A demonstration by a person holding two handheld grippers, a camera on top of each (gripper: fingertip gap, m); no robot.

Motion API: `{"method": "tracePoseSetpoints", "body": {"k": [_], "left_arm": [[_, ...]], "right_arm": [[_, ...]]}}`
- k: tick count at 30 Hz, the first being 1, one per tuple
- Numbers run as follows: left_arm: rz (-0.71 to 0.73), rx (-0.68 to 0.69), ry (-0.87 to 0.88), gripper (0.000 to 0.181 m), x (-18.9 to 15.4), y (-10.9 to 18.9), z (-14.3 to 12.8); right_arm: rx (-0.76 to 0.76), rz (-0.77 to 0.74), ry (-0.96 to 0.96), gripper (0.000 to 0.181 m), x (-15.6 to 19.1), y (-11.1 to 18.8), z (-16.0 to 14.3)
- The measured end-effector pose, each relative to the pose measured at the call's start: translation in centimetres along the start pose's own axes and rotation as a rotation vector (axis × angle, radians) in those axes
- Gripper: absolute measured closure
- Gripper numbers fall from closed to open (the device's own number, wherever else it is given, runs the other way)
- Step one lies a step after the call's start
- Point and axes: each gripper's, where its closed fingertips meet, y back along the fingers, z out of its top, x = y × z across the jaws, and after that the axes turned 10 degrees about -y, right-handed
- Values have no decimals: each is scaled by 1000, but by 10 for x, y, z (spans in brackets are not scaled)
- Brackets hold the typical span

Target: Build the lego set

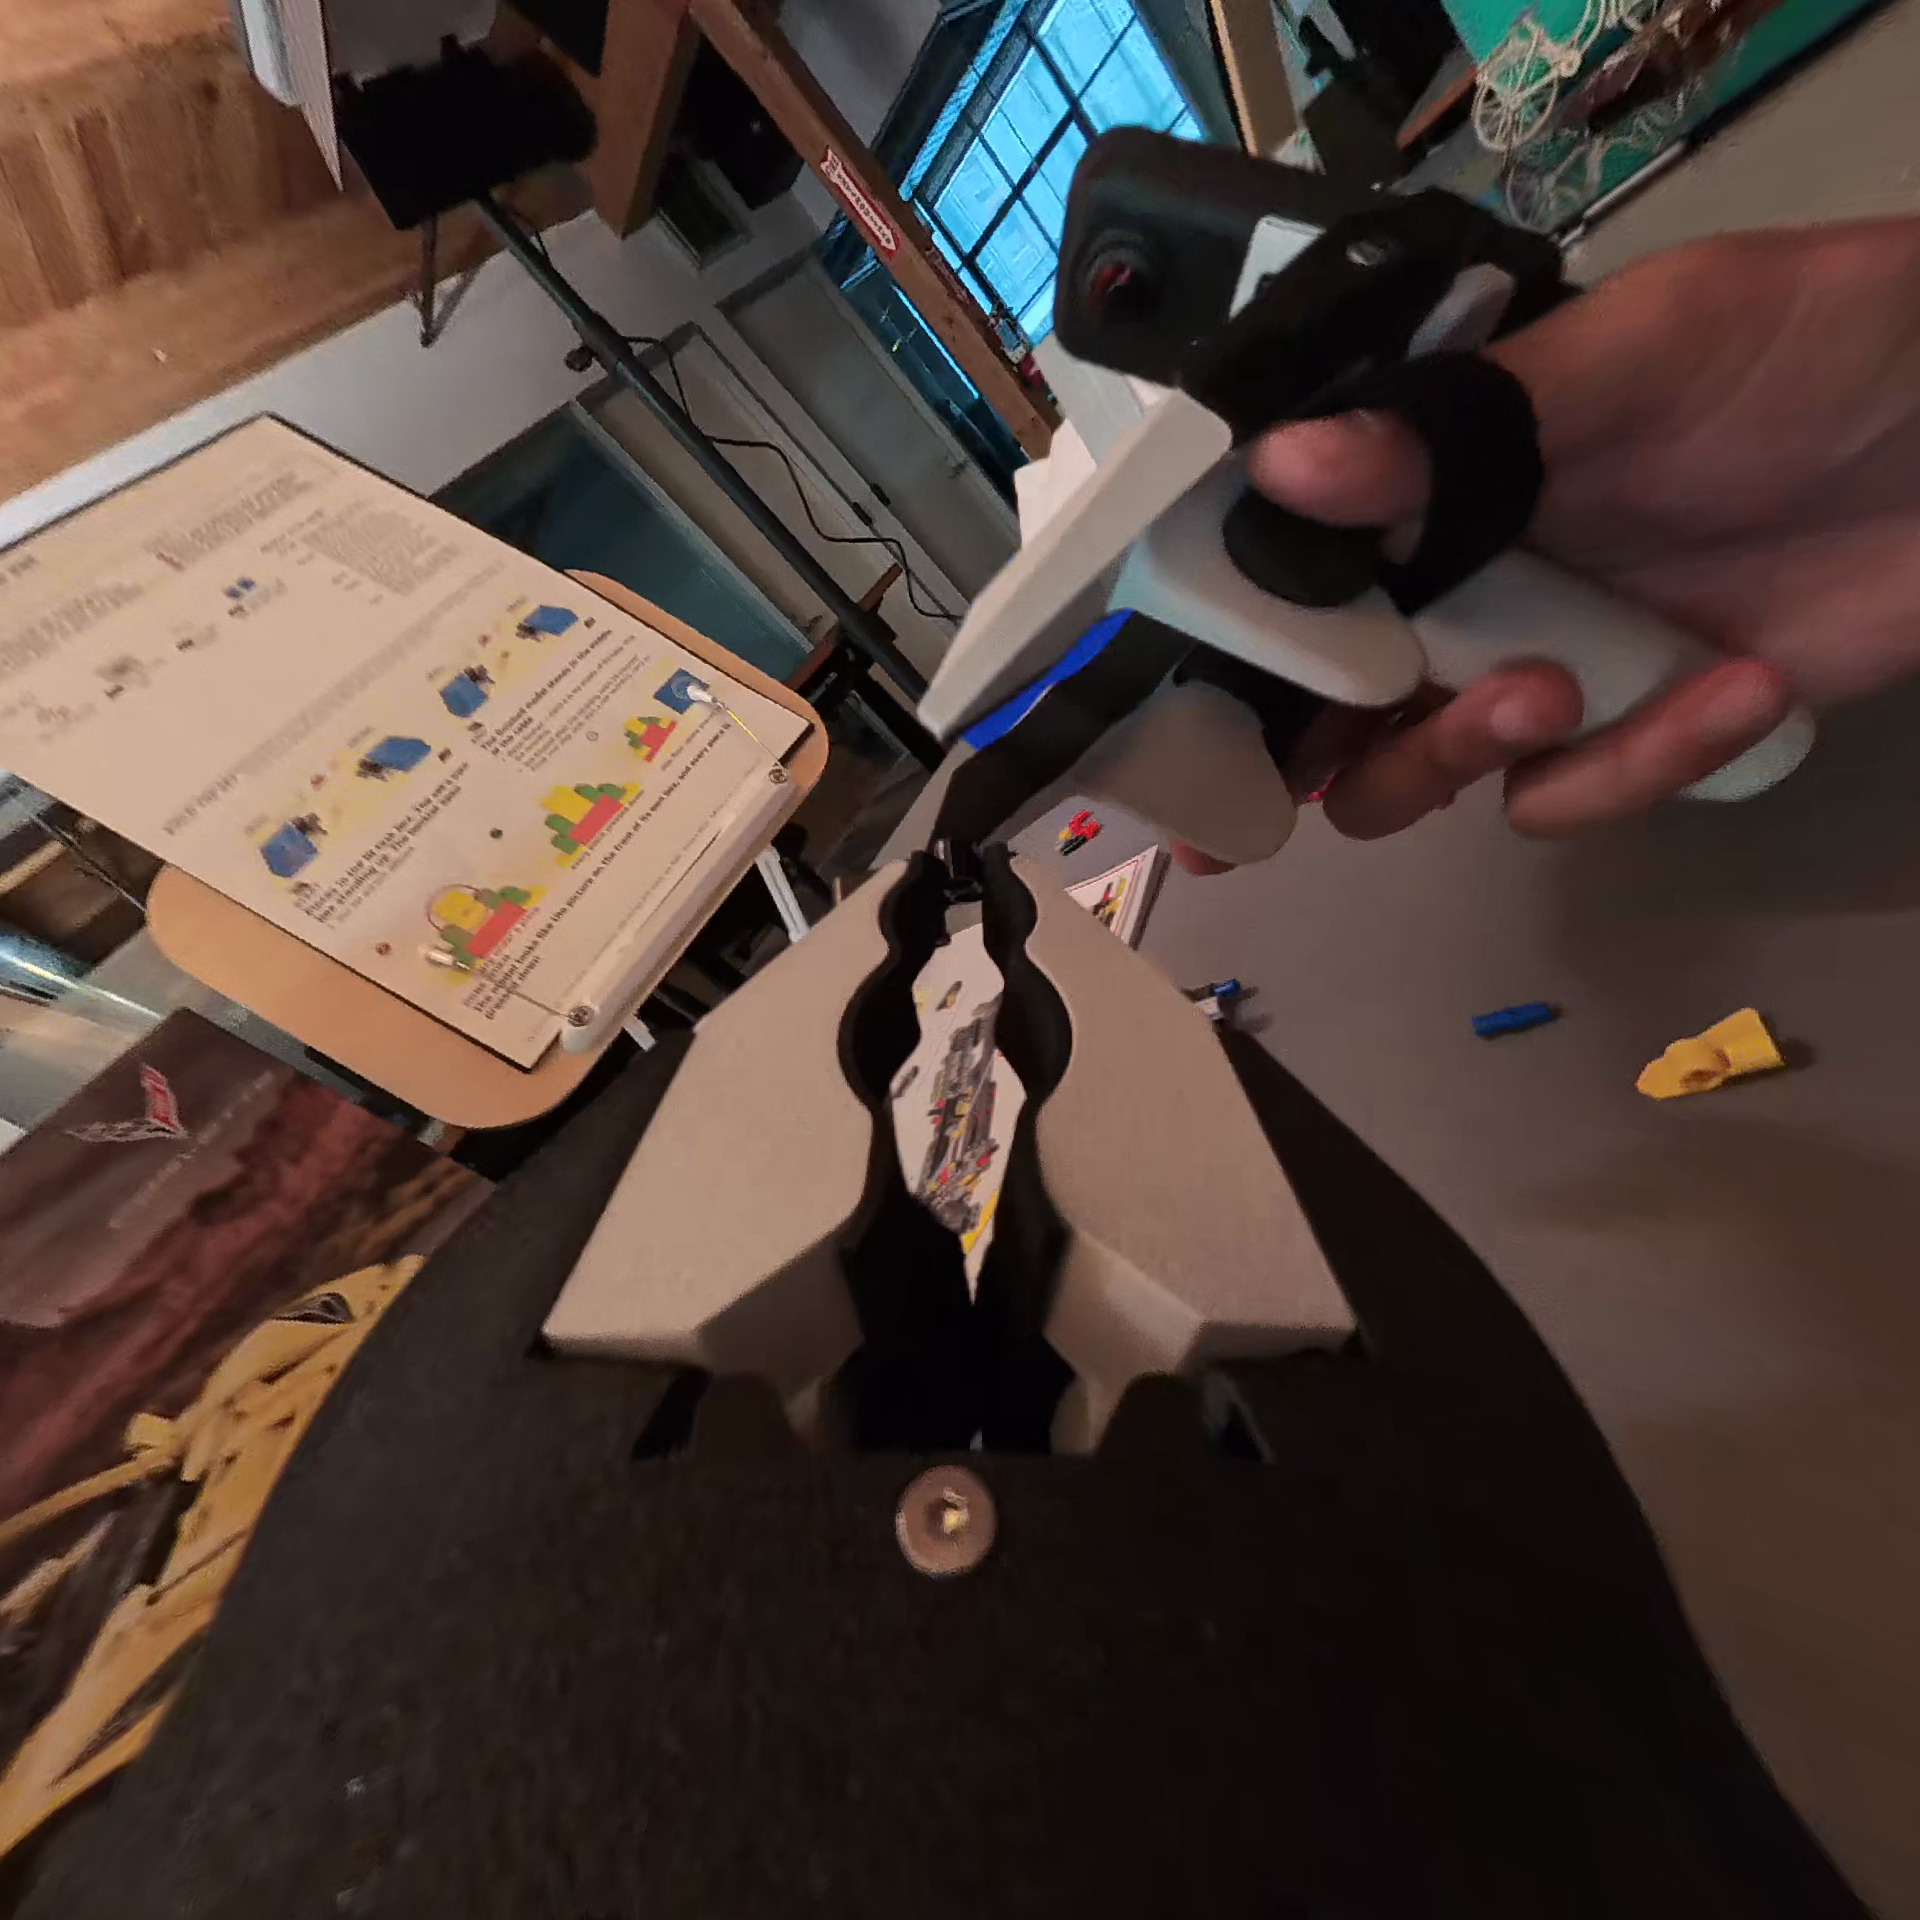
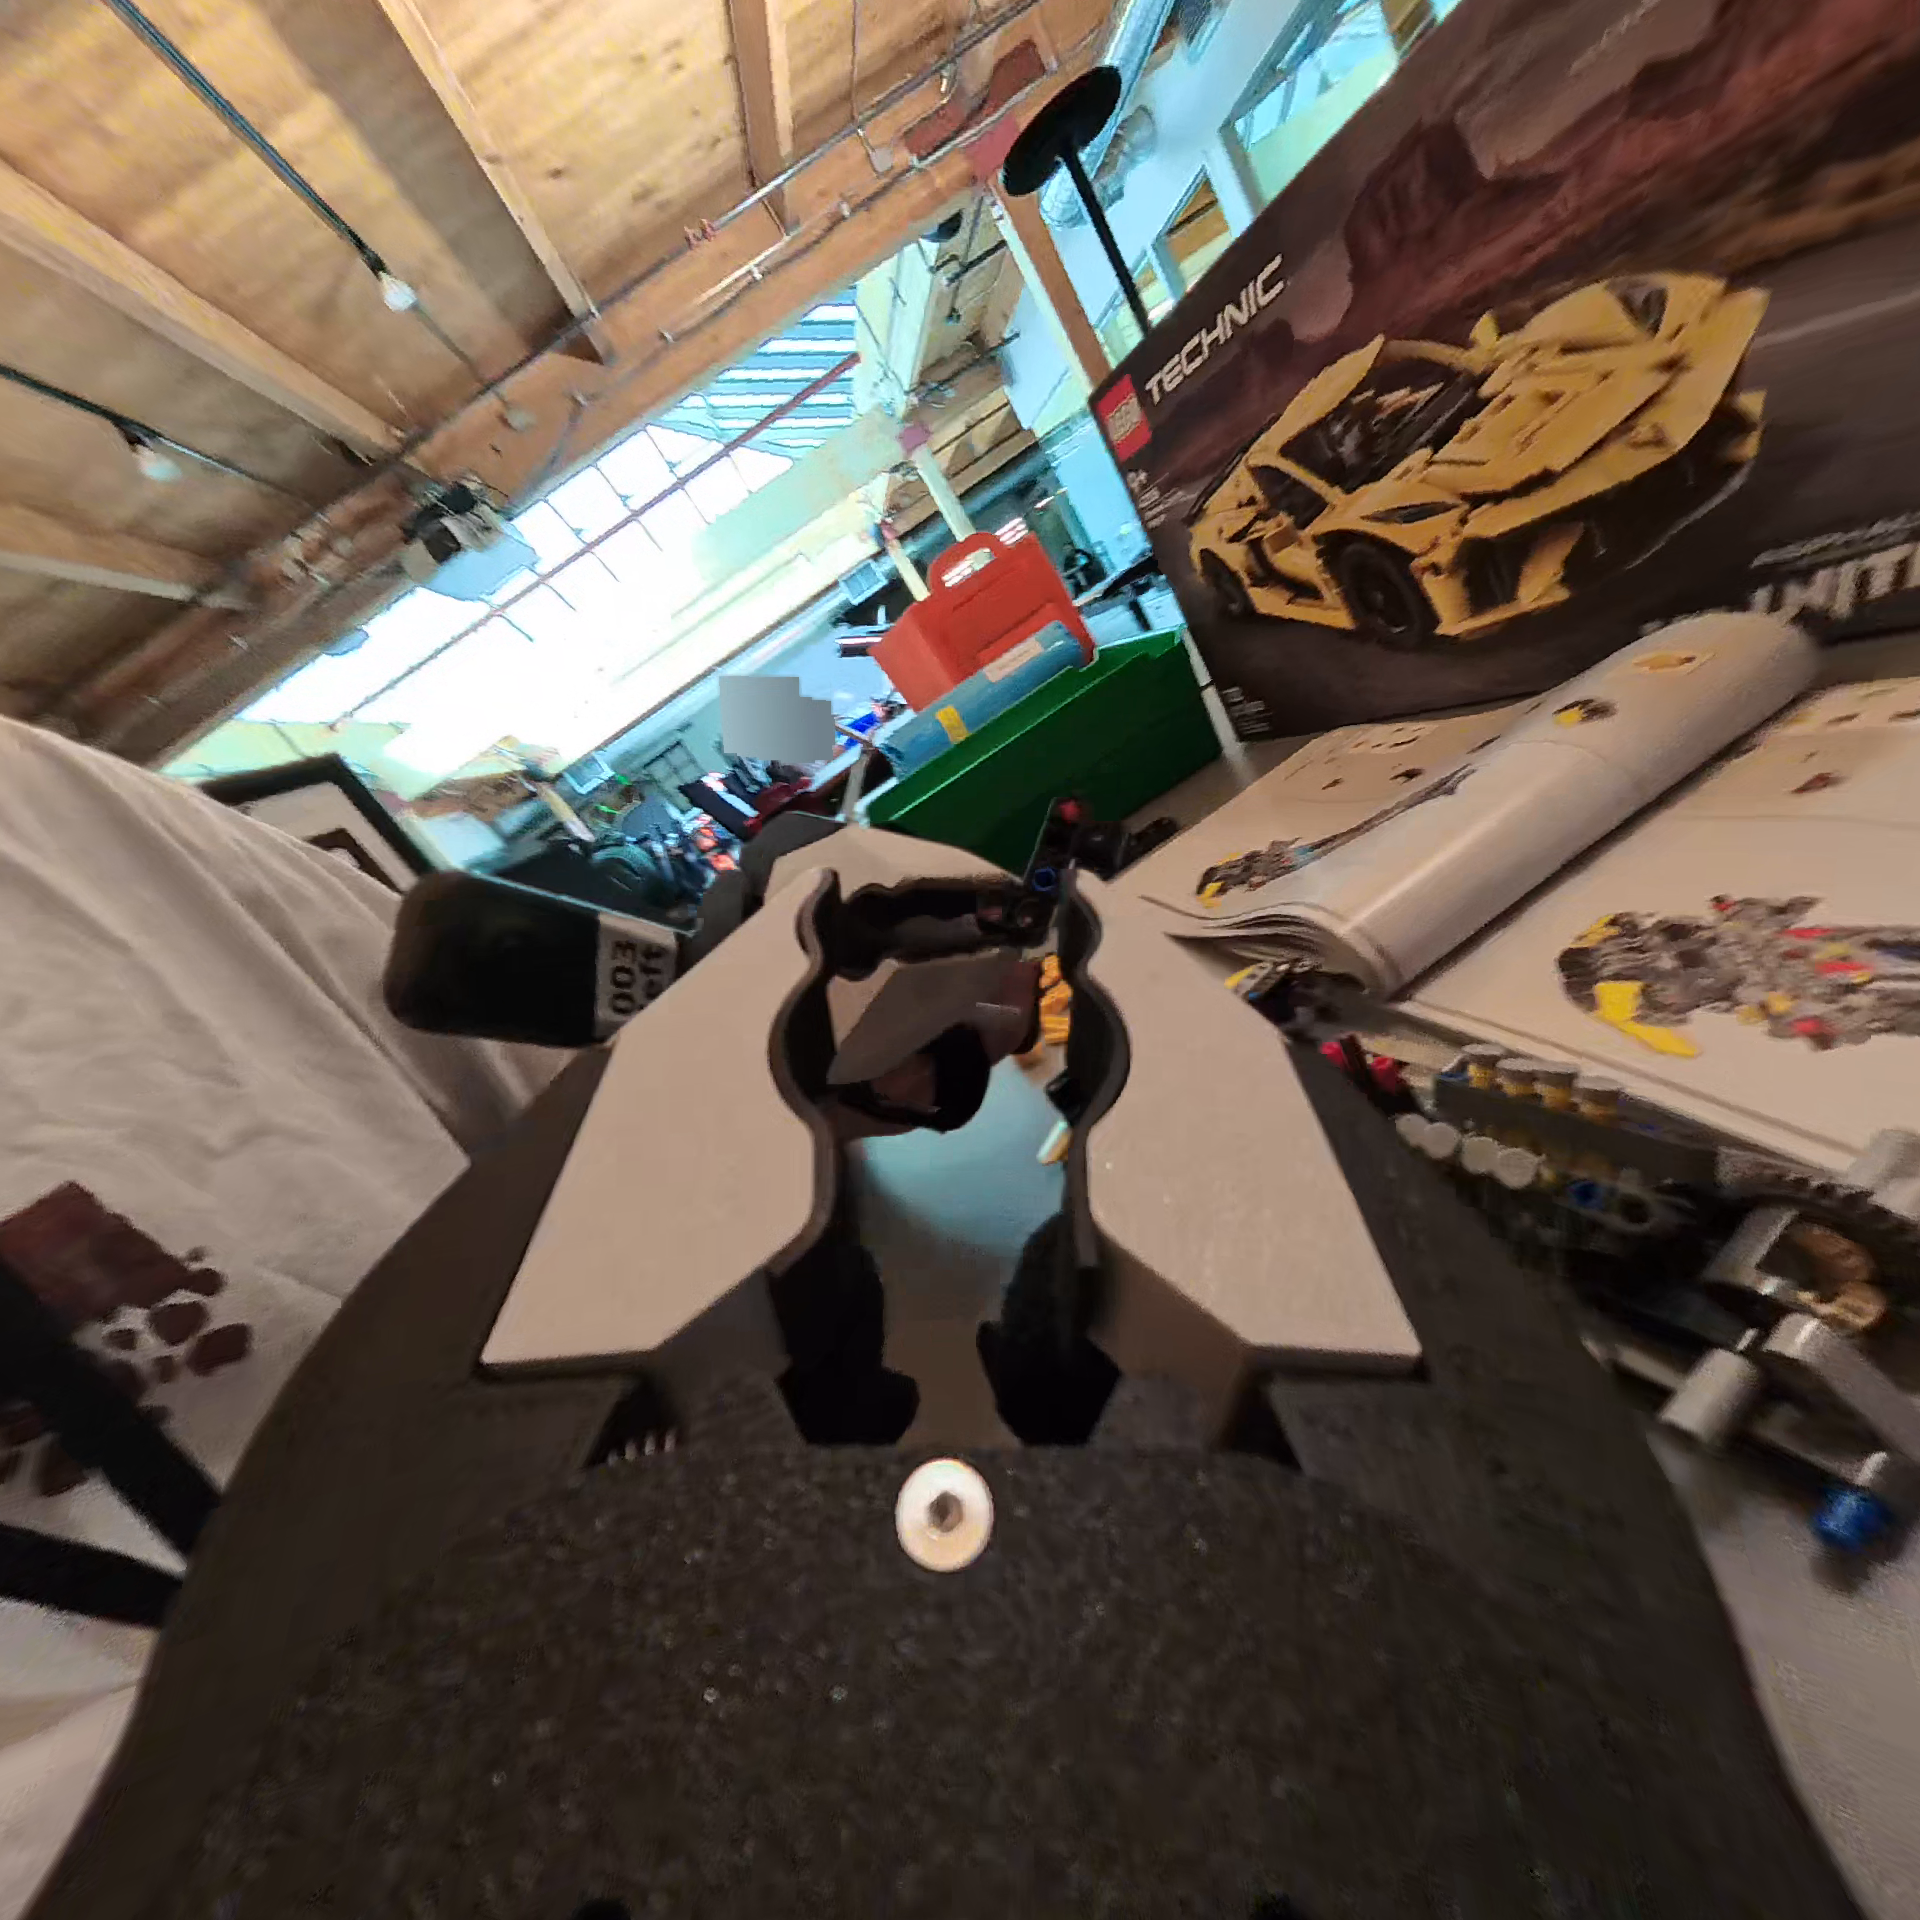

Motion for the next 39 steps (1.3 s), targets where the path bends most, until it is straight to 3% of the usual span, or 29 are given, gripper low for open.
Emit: {"method": "tracePoseSetpoints", "body": {"k": [5,16,24,29,33,36,39], "left_arm": [[10,-24,-110,175,-3,8,5],[-20,-63,-289,175,-21,17,16],[-90,-56,5,166,-11,18,13],[-204,-60,236,163,-10,18,5],[-201,15,249,166,-7,14,-10],[-205,52,236,168,-7,13,-16],[-204,102,258,168,-6,12,-26]], "right_arm": [[-23,72,-77,150,6,4,4],[109,56,-118,173,2,-1,-20],[65,-70,-91,175,-19,8,-11],[82,-58,-164,175,-19,11,-13],[113,-64,-188,175,-19,11,-18],[227,-238,-82,175,-38,17,-33],[549,-431,81,175,-55,30,-74]]}}
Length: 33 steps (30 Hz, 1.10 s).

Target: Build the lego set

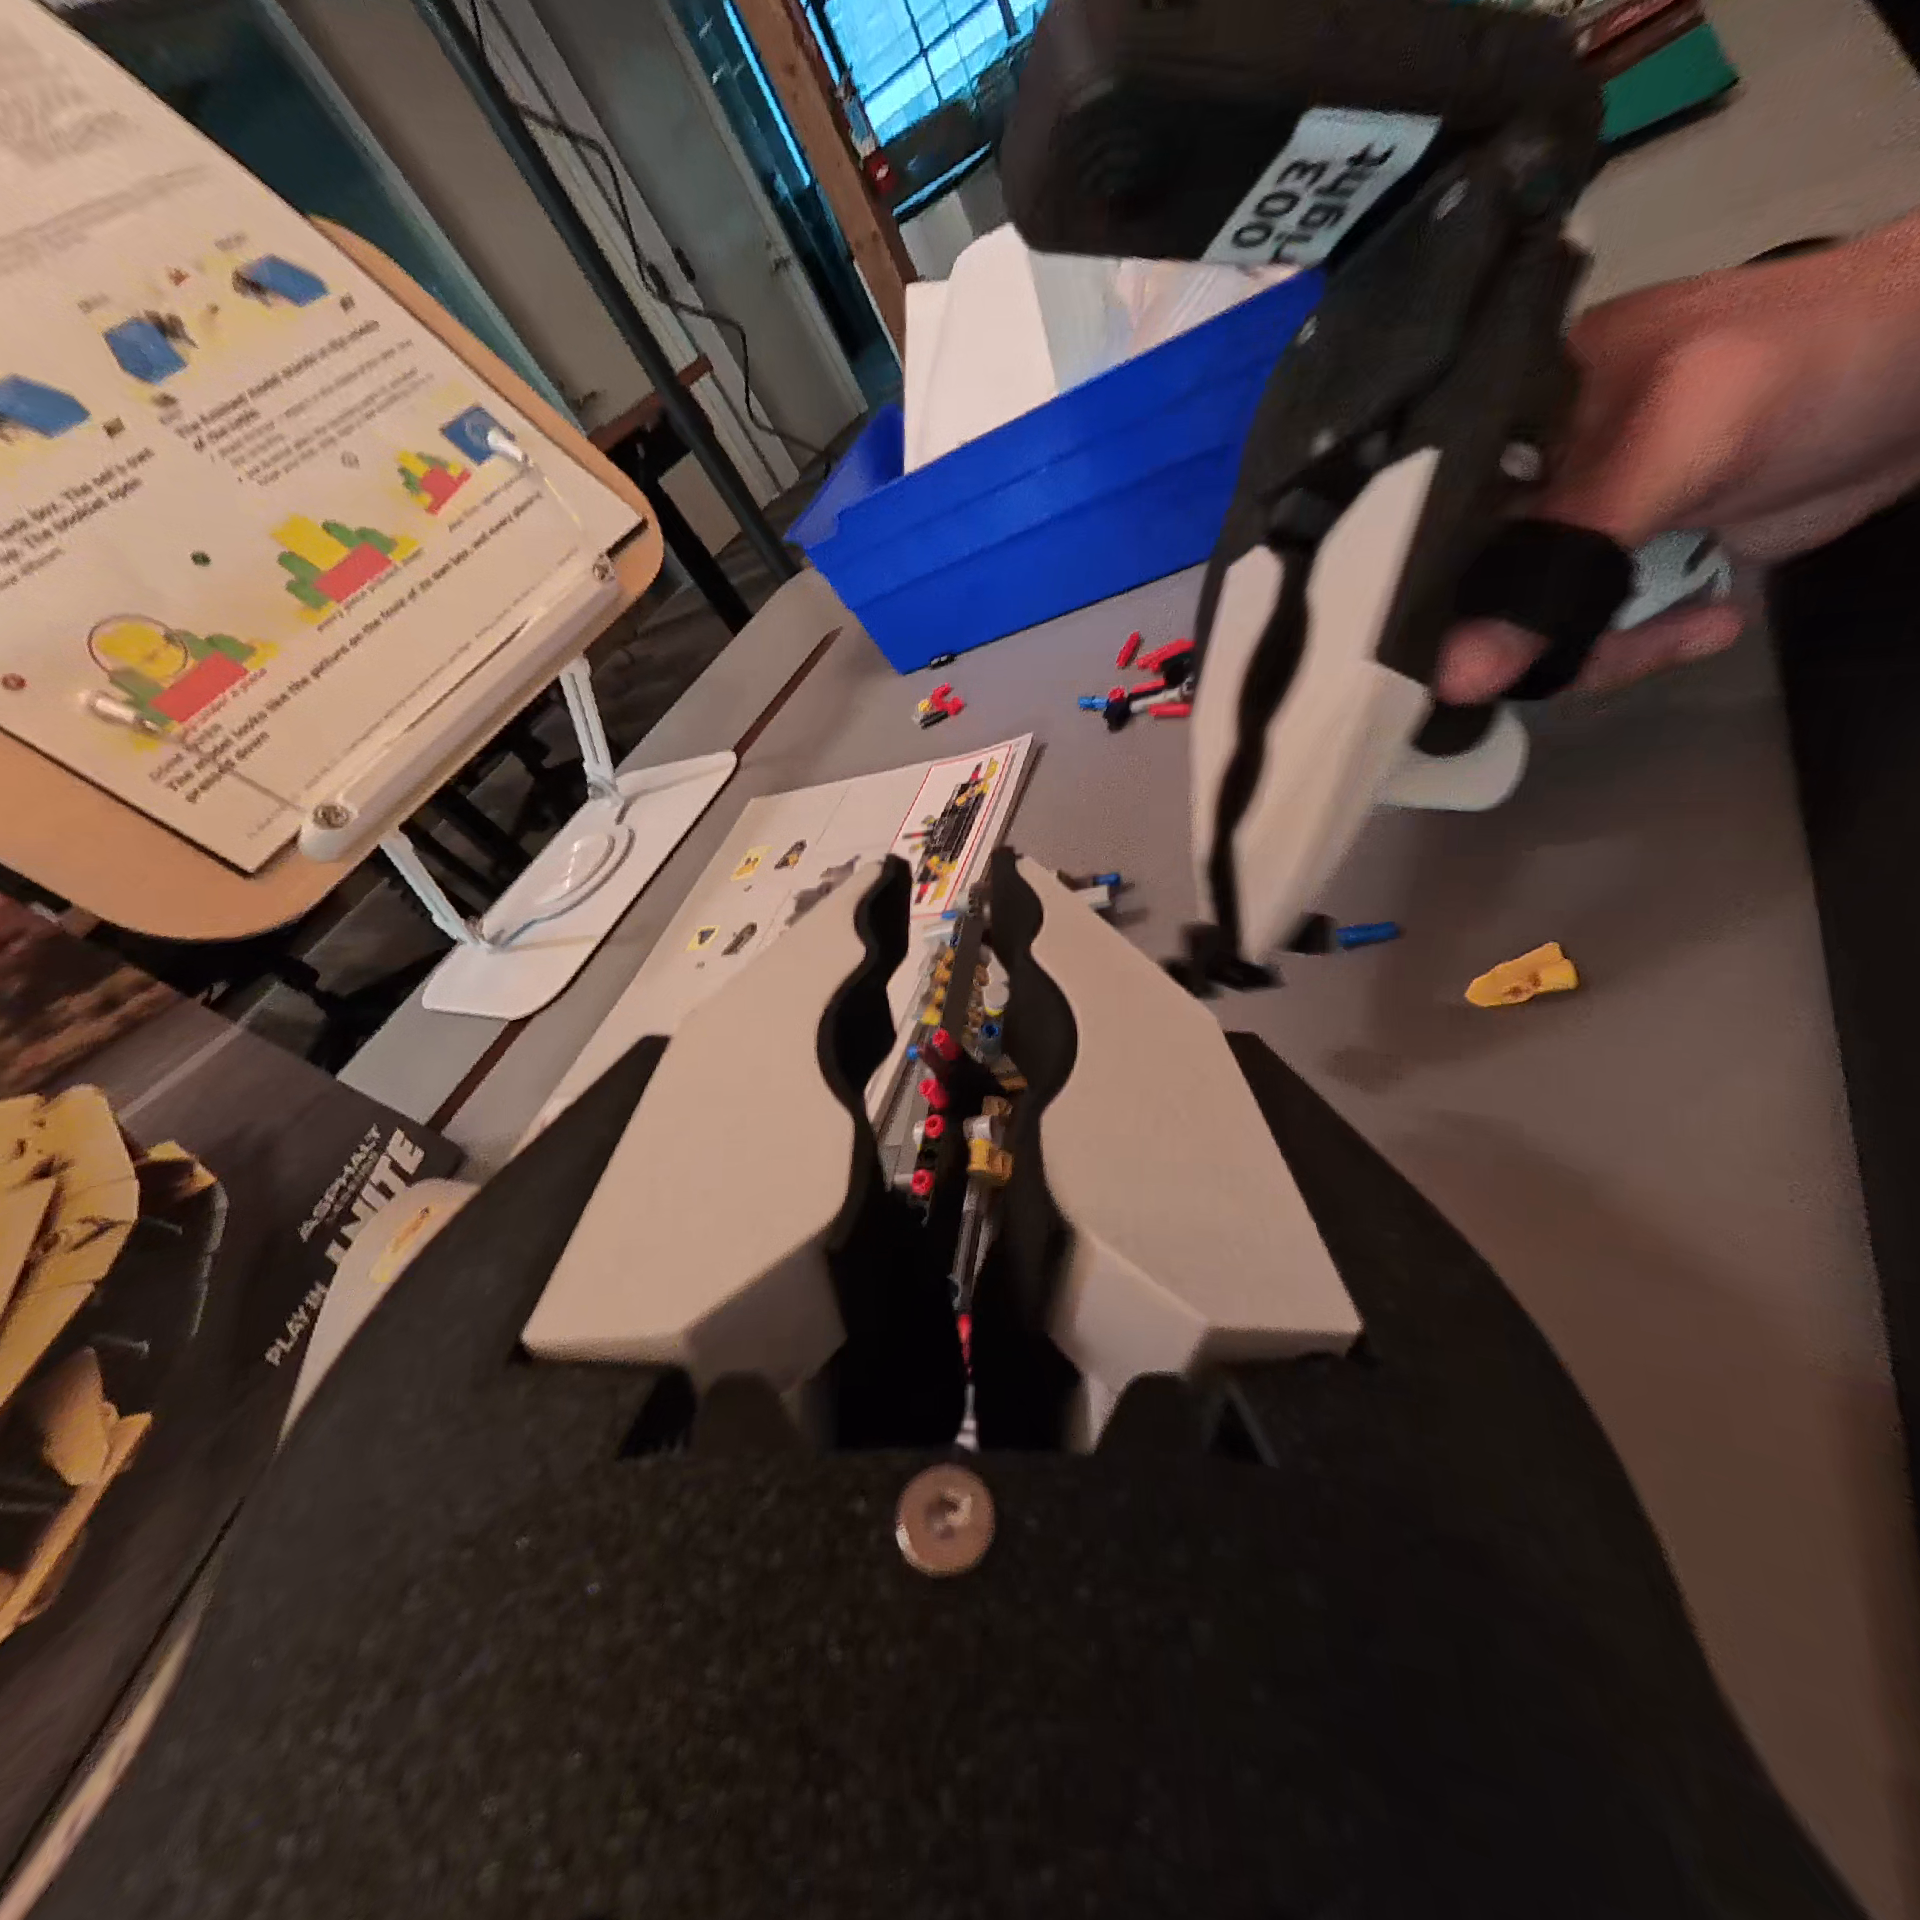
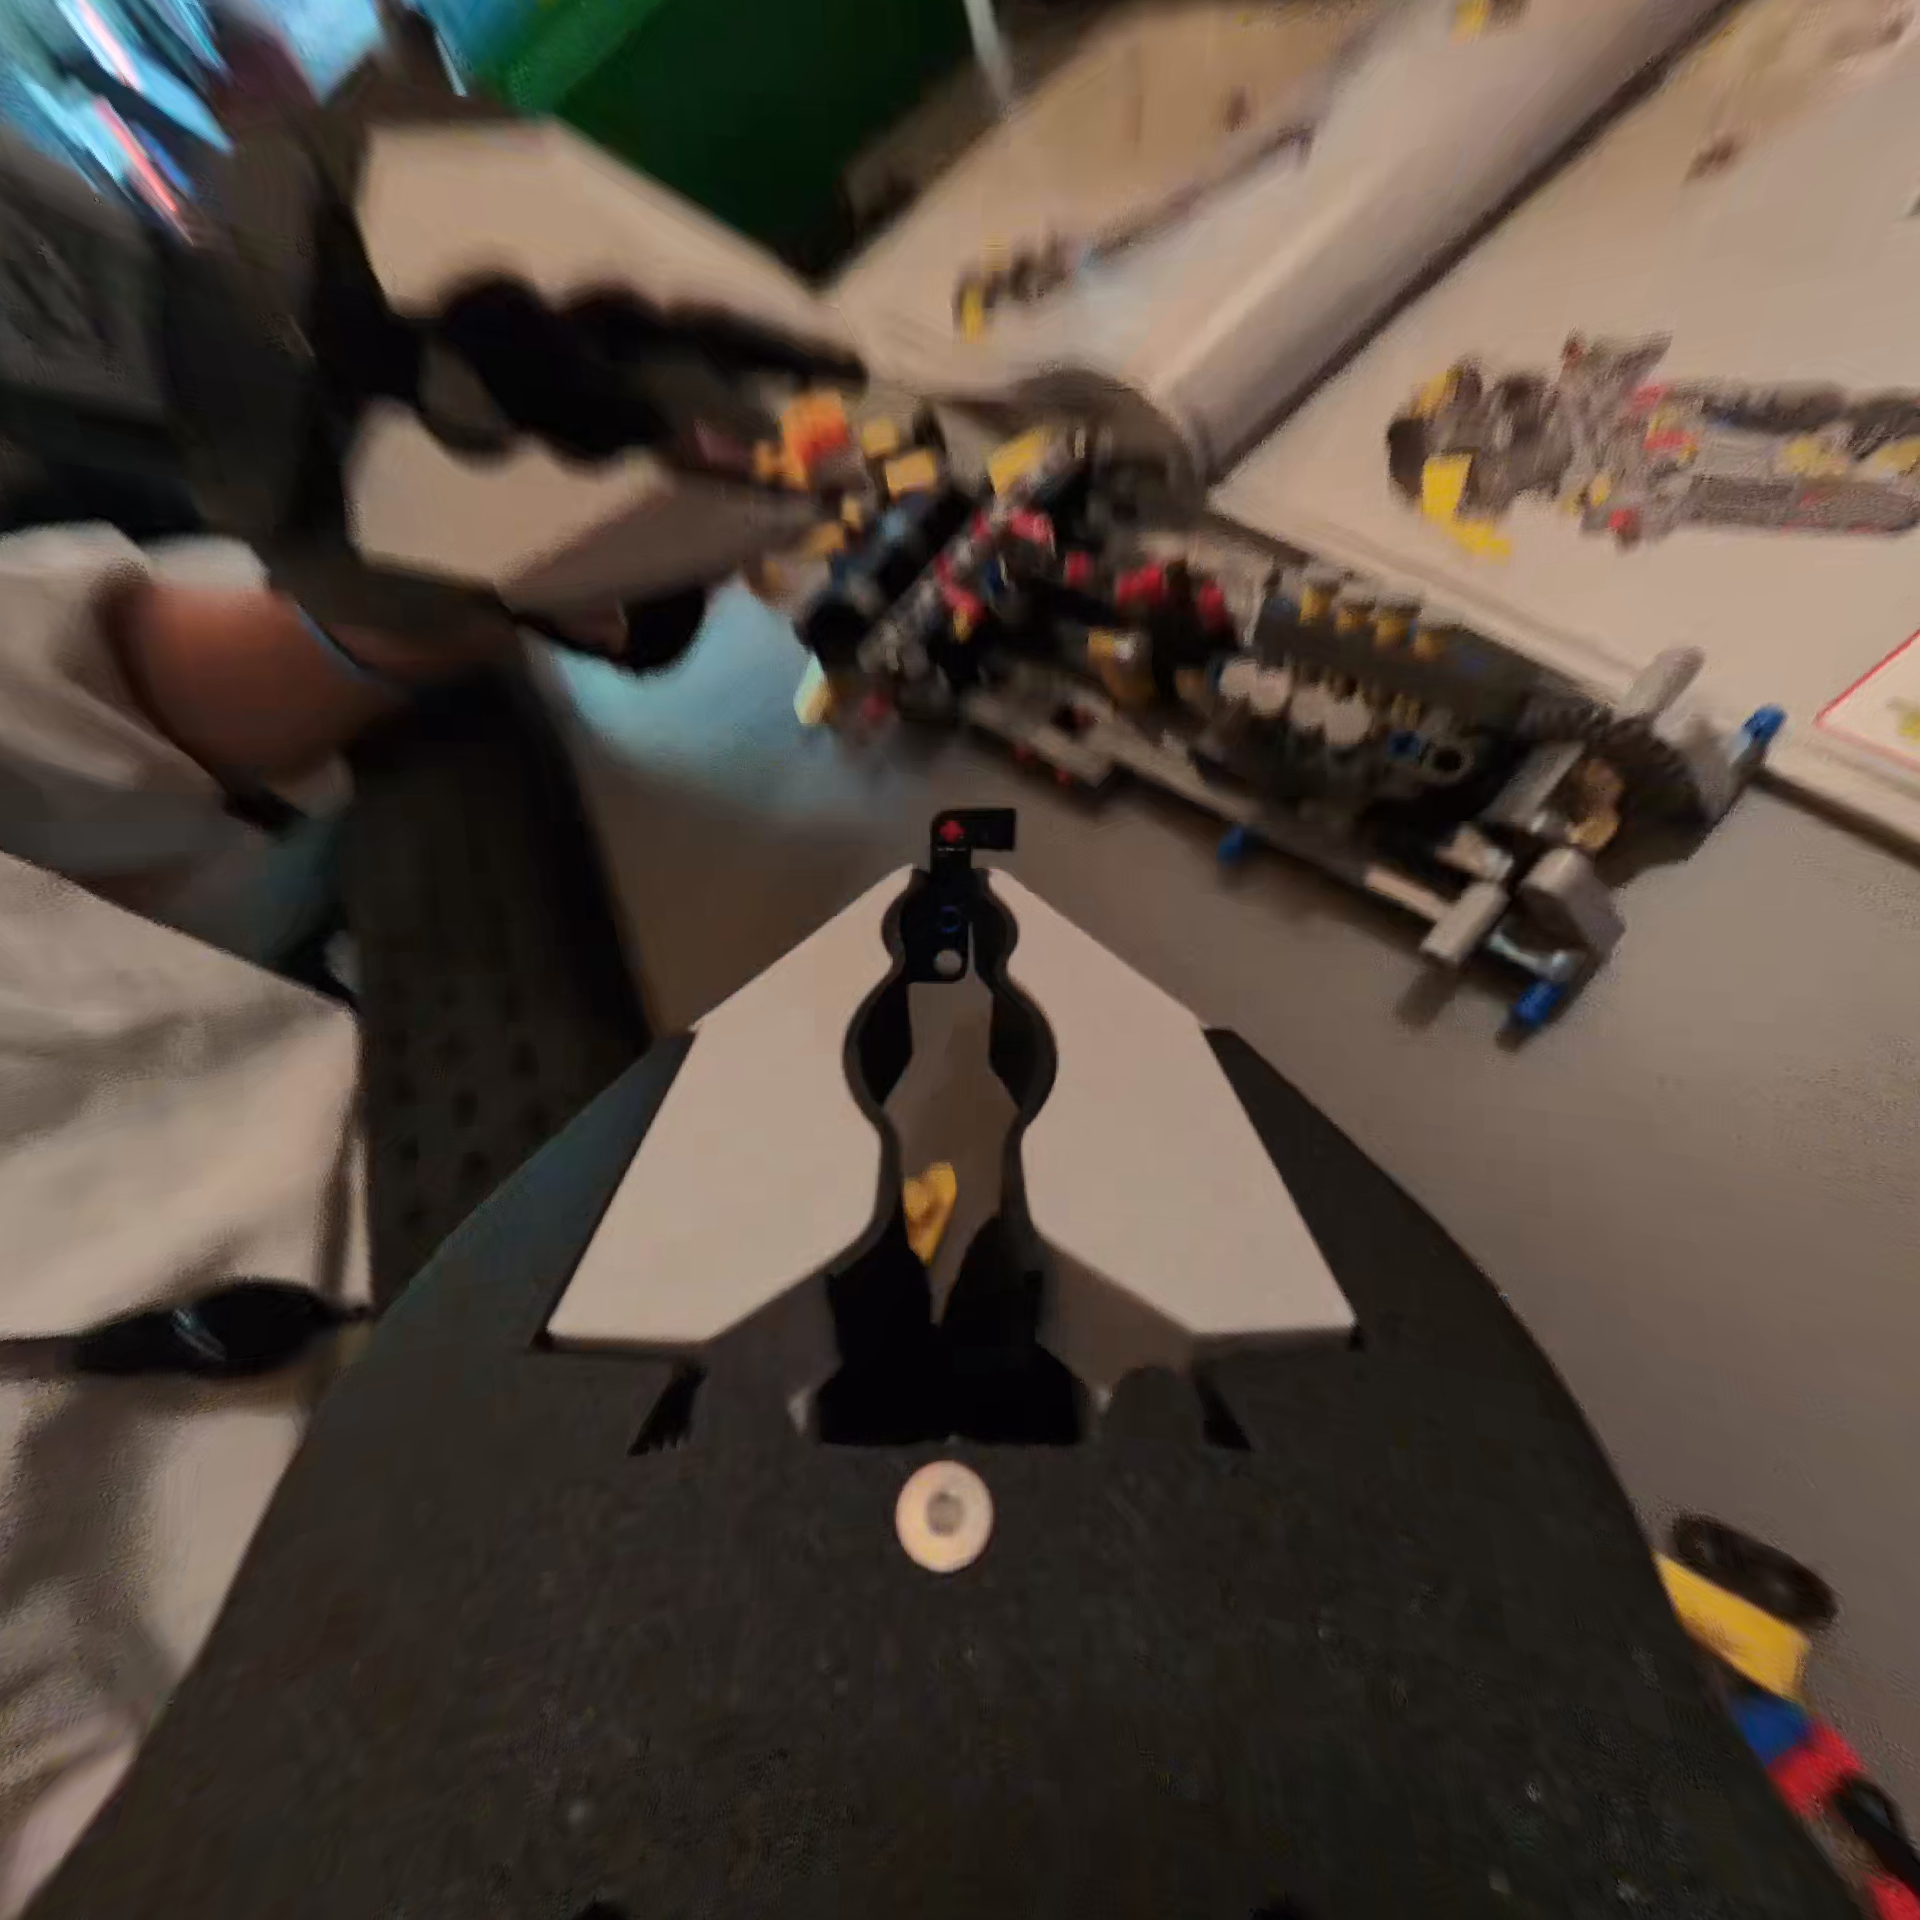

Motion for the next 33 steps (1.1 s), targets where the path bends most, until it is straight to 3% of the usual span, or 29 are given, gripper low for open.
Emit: {"method": "tracePoseSetpoints", "body": {"k": [2,6,11,13,17,19,24,33], "left_arm": [[2,29,28,168,3,-1,-6],[-18,64,81,168,2,-5,-16],[-30,85,94,168,-1,-7,-20],[-34,82,99,168,-1,-7,-19],[-35,84,124,168,-1,-7,-21],[-34,88,128,168,0,-7,-22],[-50,94,163,169,-3,-8,-22],[-66,97,181,168,-6,-8,-22]], "right_arm": [[185,-104,85,175,-4,-3,-25],[404,-273,189,175,-14,-5,-51],[422,-312,226,174,-13,-8,-50],[394,-316,243,166,-13,-6,-47],[287,-293,218,158,-6,22,-37],[301,-272,181,159,-1,32,-49],[342,-359,178,158,-3,20,-80],[279,-384,185,161,-2,15,-78]]}}
